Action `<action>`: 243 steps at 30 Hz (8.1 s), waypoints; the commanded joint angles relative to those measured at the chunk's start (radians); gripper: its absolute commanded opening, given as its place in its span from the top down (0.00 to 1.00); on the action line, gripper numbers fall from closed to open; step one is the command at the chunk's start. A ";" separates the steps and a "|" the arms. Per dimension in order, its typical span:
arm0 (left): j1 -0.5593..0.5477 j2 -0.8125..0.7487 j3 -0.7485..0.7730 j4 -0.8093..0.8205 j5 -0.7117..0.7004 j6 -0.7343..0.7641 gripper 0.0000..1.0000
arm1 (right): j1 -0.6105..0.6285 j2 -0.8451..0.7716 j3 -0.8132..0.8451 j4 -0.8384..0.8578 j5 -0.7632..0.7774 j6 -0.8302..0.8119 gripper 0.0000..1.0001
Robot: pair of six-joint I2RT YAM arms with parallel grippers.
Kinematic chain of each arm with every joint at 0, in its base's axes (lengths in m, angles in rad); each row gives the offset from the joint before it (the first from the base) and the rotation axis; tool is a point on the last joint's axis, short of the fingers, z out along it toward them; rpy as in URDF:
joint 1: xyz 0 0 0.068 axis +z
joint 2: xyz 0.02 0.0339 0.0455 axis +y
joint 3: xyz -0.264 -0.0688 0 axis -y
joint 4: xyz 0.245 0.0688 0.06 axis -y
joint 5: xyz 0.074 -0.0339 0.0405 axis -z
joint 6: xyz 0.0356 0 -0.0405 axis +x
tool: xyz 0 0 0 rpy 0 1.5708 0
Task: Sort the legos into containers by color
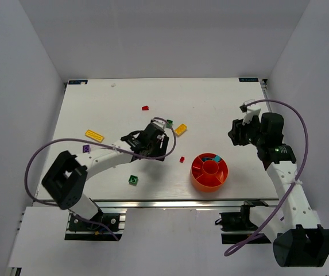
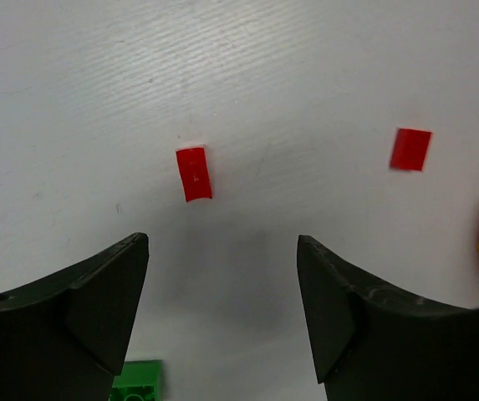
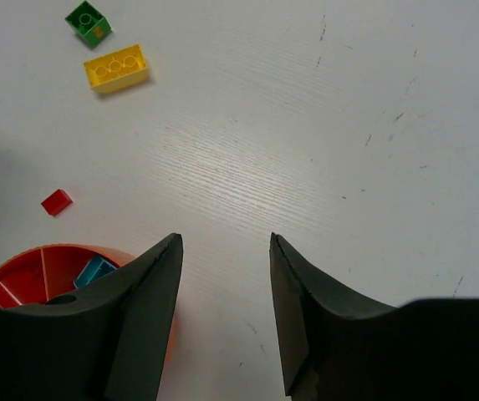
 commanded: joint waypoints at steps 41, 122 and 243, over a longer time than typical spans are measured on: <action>-0.085 -0.043 0.059 0.348 0.844 0.103 0.91 | -0.146 -0.219 -0.079 -0.006 -0.337 -0.049 0.77; -0.152 0.494 0.380 0.014 0.093 -0.017 0.61 | -0.151 -0.196 -0.076 -0.056 -0.375 -0.086 0.48; 0.463 0.937 1.053 -0.326 -0.113 -1.080 0.42 | -0.152 -0.207 -0.208 0.073 -0.441 -0.098 0.57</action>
